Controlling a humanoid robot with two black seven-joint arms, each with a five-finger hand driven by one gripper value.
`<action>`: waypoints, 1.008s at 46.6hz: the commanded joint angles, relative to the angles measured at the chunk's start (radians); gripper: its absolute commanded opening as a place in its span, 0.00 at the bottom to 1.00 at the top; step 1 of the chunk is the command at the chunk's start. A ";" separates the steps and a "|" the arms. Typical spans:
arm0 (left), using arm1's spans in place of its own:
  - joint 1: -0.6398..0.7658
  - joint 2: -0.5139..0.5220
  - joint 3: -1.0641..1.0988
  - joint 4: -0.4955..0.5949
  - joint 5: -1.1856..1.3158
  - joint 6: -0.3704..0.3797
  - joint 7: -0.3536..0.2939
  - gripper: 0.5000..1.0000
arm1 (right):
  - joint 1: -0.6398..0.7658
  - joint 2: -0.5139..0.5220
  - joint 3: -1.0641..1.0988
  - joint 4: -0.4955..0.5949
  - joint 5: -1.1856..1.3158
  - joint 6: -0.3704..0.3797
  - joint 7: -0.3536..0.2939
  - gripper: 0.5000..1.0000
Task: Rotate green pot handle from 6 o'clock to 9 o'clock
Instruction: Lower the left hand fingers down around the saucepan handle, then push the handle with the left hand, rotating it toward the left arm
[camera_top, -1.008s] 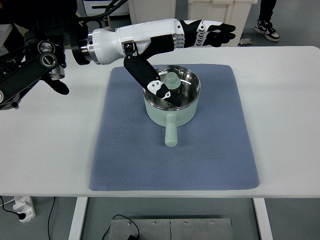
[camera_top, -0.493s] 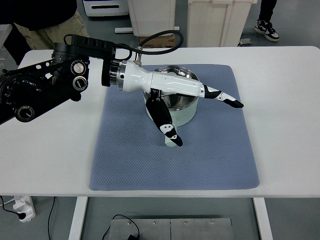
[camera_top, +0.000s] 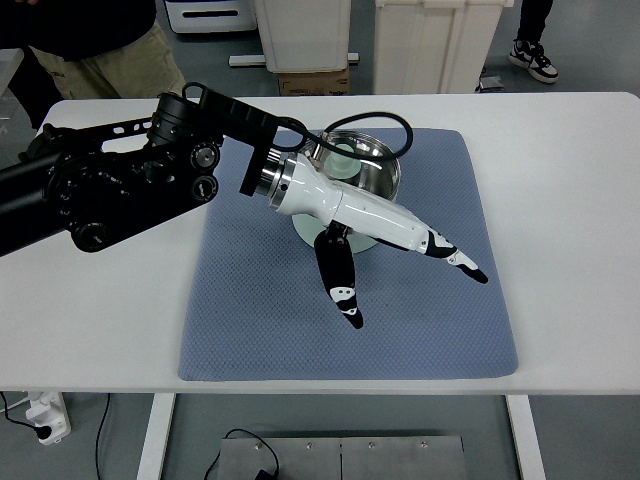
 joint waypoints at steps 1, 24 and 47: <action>0.000 -0.015 0.005 0.007 0.058 0.000 -0.001 1.00 | 0.000 0.000 0.000 0.000 0.000 0.000 0.000 1.00; -0.066 -0.029 0.160 0.034 0.124 0.000 0.000 1.00 | 0.001 0.000 0.000 0.000 0.000 0.000 0.000 1.00; -0.122 -0.039 0.284 0.047 0.181 0.000 0.000 1.00 | 0.001 0.000 0.000 0.000 0.000 0.000 0.000 1.00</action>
